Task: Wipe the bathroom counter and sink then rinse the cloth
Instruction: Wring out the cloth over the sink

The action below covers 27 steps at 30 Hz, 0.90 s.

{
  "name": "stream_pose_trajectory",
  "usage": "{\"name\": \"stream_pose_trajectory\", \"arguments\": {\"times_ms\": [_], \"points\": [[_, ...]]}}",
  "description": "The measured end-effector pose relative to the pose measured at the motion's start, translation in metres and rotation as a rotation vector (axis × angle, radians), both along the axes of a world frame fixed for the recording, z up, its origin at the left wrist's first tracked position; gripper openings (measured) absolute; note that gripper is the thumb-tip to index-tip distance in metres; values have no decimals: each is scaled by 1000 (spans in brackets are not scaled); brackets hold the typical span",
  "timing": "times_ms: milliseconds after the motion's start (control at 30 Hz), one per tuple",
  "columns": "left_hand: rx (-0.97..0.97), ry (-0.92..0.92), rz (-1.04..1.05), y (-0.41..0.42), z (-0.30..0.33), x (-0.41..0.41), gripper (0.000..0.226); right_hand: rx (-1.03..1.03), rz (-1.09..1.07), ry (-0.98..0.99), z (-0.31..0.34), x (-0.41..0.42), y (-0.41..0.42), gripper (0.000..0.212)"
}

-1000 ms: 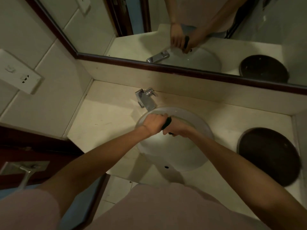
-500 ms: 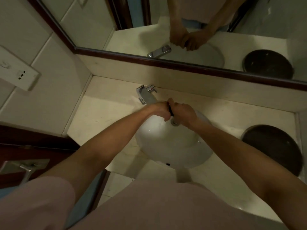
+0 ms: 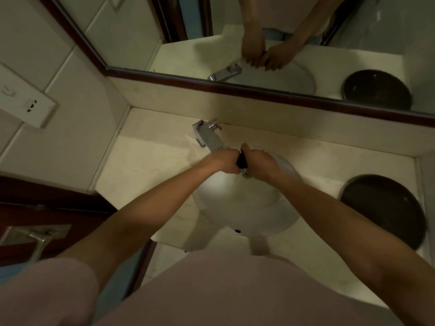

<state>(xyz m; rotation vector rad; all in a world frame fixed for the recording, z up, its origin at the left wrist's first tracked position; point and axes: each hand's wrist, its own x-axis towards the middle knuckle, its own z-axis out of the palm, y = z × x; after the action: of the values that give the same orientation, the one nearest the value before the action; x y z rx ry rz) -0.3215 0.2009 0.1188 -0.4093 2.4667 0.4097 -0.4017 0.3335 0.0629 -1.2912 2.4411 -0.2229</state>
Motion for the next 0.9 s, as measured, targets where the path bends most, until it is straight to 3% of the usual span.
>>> {"name": "stream_pose_trajectory", "arguments": {"times_ms": [100, 200, 333, 467, 600, 700, 900], "points": [[-146, 418, 8, 9, -4, 24, 56, -70, -238, -241, 14, 1, -2, 29], [-351, 665, -175, 12, -15, 46, 64, -115, -428, -507, 36, -6, -2, 28], [-474, 626, -286, 14, -16, 56, 82, -34, -360, -979, 59, -10, -1, 21], [-448, 702, -252, 12, -9, 43, 61, 61, -168, -1242, 71, -8, -6, 40], [-327, 786, -201, 8, 2, 31, 30, 131, -102, -1213, 84, -11, -7, 43], [-263, 678, -138, 9, 8, 20, 13, 170, -115, -1092, 87, -13, -9, 42], [-355, 385, -194, 13, 23, 1, 22, 270, -166, -431, 68, -6, -30, 28]]}}
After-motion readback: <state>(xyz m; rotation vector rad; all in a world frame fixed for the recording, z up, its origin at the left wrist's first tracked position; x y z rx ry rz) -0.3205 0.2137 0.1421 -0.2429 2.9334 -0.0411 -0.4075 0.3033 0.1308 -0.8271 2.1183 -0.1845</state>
